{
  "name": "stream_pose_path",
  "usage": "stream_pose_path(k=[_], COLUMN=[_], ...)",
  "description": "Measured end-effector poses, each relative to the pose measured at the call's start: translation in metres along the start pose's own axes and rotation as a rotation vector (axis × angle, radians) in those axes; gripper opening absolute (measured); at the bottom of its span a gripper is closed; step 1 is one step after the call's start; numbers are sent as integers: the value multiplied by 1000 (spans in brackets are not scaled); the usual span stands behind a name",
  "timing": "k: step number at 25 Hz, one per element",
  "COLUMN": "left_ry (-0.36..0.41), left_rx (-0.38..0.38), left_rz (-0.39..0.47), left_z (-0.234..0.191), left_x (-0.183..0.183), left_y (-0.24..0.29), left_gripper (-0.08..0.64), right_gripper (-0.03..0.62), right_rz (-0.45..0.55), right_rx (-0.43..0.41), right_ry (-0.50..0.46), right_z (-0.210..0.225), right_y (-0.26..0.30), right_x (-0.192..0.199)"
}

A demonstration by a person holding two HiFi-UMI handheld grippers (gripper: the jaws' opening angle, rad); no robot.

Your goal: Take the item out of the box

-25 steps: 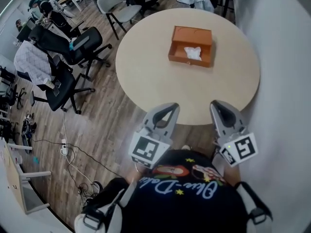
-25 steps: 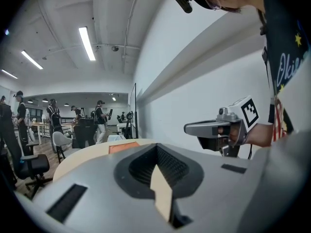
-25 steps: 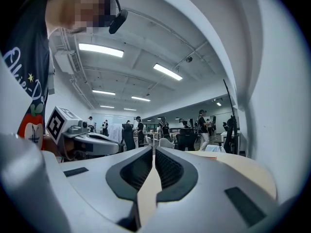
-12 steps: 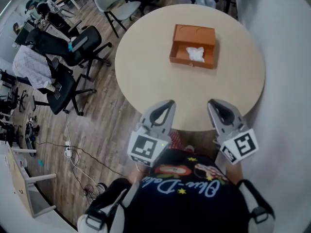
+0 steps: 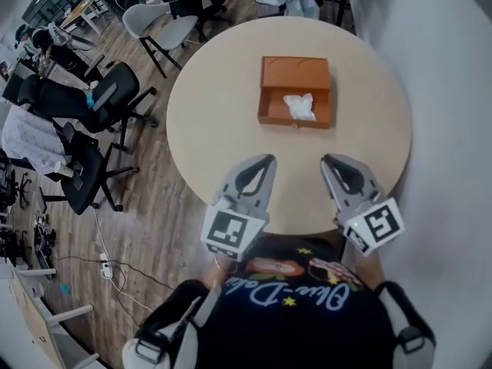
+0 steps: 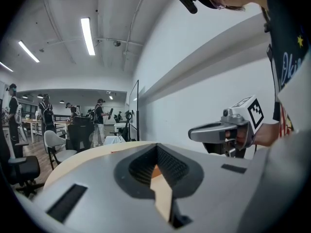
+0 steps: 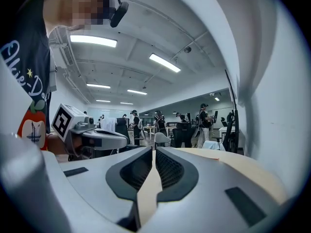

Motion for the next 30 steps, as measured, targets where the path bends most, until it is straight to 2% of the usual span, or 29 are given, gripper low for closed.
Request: stream_pose_path(k=[8, 14, 18, 22, 26, 30], left_ry=[-7, -28, -26, -35, -44, -49], left_rx=[25, 40, 56, 84, 108, 125], left_rz=[-3, -20, -27, -48, -47, -53], left_z=[-44, -72, -87, -101, -113, -127], left_x=[-3, 0, -1, 5, 7, 9], left_y=[30, 45, 54, 67, 80, 90], left_gripper=[-15, -15, -15, -15, -15, -15], right_gripper=[15, 31, 35, 46, 46, 55], right_rz=[-104, -177, -270, -352, -409, -514], right_rx=[79, 117, 136, 151, 174, 171], right_ry=[4, -69, -68, -26, -36, -61], right_z=[39, 68, 86, 99, 117, 130], right_y=[52, 95, 123, 155, 181, 205], right_x=[2, 9, 22, 29, 35, 51])
Point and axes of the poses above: the fingertips, and each gripper's own axes: y forward along the fingers, z to its right, x out of its underside, the point moved 3 cm from there along -y, backward along the fingers, and after that the axes turned 10 degrees about -z, right-handed, at the moved point
